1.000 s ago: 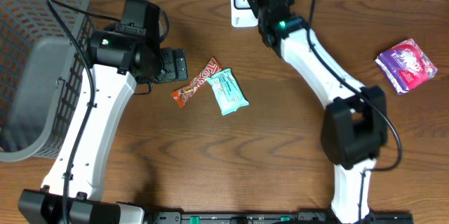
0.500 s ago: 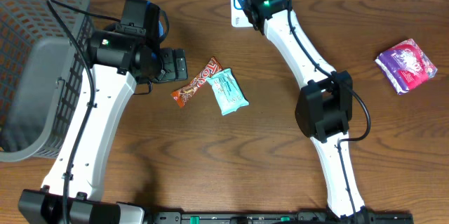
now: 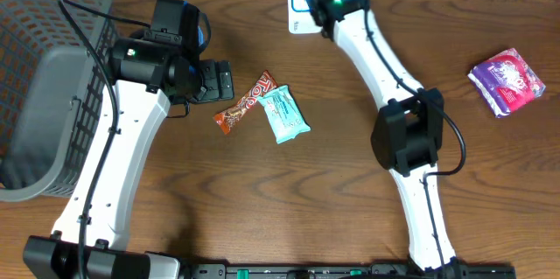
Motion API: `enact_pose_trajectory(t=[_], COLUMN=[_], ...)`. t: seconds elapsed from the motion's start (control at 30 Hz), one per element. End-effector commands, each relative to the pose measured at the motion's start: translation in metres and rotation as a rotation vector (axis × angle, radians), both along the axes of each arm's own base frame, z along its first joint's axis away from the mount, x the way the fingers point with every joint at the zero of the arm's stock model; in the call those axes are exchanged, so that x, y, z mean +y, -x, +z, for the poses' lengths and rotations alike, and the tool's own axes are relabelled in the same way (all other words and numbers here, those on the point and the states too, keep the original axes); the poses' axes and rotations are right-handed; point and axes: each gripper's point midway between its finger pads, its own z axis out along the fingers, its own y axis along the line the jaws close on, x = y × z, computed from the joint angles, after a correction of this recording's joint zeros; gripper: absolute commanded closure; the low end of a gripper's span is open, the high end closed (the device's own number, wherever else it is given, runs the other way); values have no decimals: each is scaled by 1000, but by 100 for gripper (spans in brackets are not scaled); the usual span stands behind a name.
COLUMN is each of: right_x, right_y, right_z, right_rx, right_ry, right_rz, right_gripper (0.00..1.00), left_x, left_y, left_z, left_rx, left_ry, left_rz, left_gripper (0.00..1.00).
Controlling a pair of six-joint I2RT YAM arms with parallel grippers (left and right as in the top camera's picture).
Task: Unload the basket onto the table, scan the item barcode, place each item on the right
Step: 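Swing the right gripper with the Kleenex pack to the right side, then release the Kleenex pack beside the purple pack at right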
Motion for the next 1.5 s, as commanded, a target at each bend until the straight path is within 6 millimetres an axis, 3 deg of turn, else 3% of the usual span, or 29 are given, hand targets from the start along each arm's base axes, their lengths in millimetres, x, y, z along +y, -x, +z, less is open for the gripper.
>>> enact_pose_trajectory(t=[0.0,0.17,0.3,0.37,0.57,0.77,0.97,1.1,1.27,1.37,1.4,1.43,1.47], right_x=[-74,-169,-239,-265,-298,-332,-365,-396,-419,-421,-418,-414,-409], right_y=[2,29,55,65,76,89,134,164,186,185,182,178,173], right_z=[50,36,22,15,-24,-58,-104,-103,-88,-71,-64,-57,-48], right_rx=[-84,58,151,186,273,299,418,468,487,459,443,424,403], right_ry=[50,188,172,129,-173,-263,-216,-153,-162,-186,-202,-219,-239], right_rz=[-218,-397,-553,-606,-641,-716,-816,-902,-961,-959,-950,-937,-920], right_gripper=[99,99,99,99,99,99,99,99,76,68,51,1,1], left_x=[3,3,3,3,3,3,3,3,3,3,3,3,3], left_y=[1,1,1,1,1,1,1,1,1,1,1,1,1], left_z=[-3,-3,-3,-3,-3,-3,-3,-3,-3,-3,-3,-3,-3], left_rx=[10,10,10,10,10,10,10,10,10,10,10,10,10], left_ry=[-9,-9,-9,-9,-9,-9,-9,-9,-9,-9,-9,-9,-9], left_rz=[12,12,12,12,12,12,12,12,12,12,12,12,12], left_gripper=[2,2,2,2,2,2,2,2,2,2,2,2,2])
